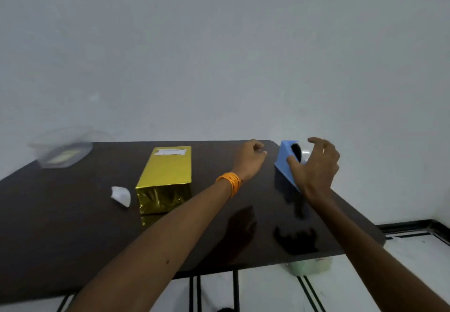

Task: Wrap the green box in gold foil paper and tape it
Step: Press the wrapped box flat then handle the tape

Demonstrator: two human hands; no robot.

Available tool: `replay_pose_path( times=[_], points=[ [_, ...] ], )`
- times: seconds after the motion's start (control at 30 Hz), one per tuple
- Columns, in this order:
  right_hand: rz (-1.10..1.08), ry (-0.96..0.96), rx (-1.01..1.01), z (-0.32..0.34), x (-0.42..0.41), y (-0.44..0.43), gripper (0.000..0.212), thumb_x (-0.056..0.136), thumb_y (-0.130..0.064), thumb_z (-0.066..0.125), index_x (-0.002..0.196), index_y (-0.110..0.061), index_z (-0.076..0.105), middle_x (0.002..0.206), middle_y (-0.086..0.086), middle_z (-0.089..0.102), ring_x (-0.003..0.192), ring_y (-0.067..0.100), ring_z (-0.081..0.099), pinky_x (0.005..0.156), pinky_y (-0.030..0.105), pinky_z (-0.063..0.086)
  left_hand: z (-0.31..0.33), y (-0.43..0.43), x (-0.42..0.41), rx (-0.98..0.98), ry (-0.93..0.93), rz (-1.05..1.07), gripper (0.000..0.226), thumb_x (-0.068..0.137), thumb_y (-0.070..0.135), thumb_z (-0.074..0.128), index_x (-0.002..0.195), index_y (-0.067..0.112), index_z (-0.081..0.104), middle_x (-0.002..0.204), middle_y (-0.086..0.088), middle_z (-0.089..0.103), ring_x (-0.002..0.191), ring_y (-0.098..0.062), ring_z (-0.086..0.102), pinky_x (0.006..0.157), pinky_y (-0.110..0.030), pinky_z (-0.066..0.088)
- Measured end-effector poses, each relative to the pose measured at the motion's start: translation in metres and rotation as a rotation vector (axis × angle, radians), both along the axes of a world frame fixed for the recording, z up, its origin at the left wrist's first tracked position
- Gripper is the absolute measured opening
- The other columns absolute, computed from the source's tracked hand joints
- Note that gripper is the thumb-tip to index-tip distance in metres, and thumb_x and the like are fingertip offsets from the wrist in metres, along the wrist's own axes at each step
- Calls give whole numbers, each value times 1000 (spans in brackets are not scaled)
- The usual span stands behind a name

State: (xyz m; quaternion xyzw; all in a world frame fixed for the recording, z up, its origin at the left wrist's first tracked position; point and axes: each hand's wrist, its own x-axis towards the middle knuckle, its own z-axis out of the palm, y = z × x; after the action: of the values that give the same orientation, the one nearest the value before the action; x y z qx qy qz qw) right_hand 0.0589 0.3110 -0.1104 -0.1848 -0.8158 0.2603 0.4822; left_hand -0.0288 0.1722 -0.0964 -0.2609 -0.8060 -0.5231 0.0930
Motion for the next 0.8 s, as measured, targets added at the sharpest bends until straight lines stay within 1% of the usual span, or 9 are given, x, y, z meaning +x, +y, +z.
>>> replay_pose_path(
  times=[0.07, 0.17, 0.33, 0.47, 0.53, 0.6, 0.67, 0.73, 0.8],
  points=[
    [95, 22, -8, 9, -4, -31, 49, 82, -27, 70, 127, -16, 54, 134, 8, 50, 126, 28, 44, 102, 45, 41, 12, -31, 5, 29, 102, 60, 17, 92, 11, 61, 107, 7, 66, 106, -6, 69, 92, -14, 62, 80, -24, 49],
    [256, 24, -72, 17, -16, -83, 44, 86, -26, 67, 126, -19, 53, 134, 6, 50, 123, 22, 47, 98, 33, 41, 23, -85, 11, 34, 228, 167, 15, 91, 12, 62, 105, 12, 68, 101, 0, 70, 88, -12, 65, 77, -21, 53],
    [462, -15, -107, 19, -32, -155, 39, 90, -24, 66, 126, -16, 53, 132, 5, 49, 118, 17, 49, 89, 24, 35, 27, -162, 10, 82, 217, 284, 17, 90, 8, 59, 104, 11, 68, 101, -1, 68, 89, -12, 63, 79, -23, 52],
    [595, -55, -199, 12, -40, -197, 38, 91, -24, 65, 126, -12, 53, 127, 5, 51, 117, 17, 49, 90, 26, 37, 9, -208, 8, 76, 117, 355, 20, 94, 13, 57, 113, 8, 62, 112, -6, 64, 103, -18, 60, 83, -25, 46],
    [625, -93, -252, 7, -44, -213, 42, 91, -27, 65, 129, -13, 52, 129, 4, 52, 119, 17, 49, 94, 30, 40, 1, -222, 4, 21, 65, 413, 26, 95, 20, 56, 117, 5, 58, 117, -12, 61, 106, -23, 57, 83, -31, 46],
    [645, -155, -305, 3, -48, -222, 45, 91, -30, 64, 132, -14, 51, 129, 2, 52, 118, 16, 50, 94, 31, 42, -5, -229, 2, -41, -1, 447, 34, 96, 24, 55, 116, -3, 55, 108, -20, 59, 91, -24, 55, 71, -33, 45],
    [680, -233, -380, -3, -52, -228, 38, 93, -30, 64, 127, -17, 51, 120, -4, 53, 103, 9, 55, 80, 23, 45, -11, -232, 2, -65, -139, 411, 37, 97, 27, 51, 116, -4, 52, 94, -13, 55, 76, -15, 48, 59, -28, 34],
    [718, -308, -464, -10, -58, -233, 34, 93, -30, 63, 123, -19, 51, 115, -4, 59, 93, 7, 60, 74, 23, 51, -21, -233, -5, -41, -298, 360, 41, 96, 31, 50, 122, 0, 50, 107, -11, 57, 88, -18, 54, 65, -30, 37],
    [706, -358, -493, -17, -68, -234, 39, 93, -32, 61, 127, -18, 51, 115, -3, 60, 98, 14, 62, 83, 33, 54, -30, -231, -14, -4, -375, 353, 44, 94, 34, 48, 125, 3, 48, 120, -14, 56, 102, -26, 55, 71, -33, 39]
  ],
)
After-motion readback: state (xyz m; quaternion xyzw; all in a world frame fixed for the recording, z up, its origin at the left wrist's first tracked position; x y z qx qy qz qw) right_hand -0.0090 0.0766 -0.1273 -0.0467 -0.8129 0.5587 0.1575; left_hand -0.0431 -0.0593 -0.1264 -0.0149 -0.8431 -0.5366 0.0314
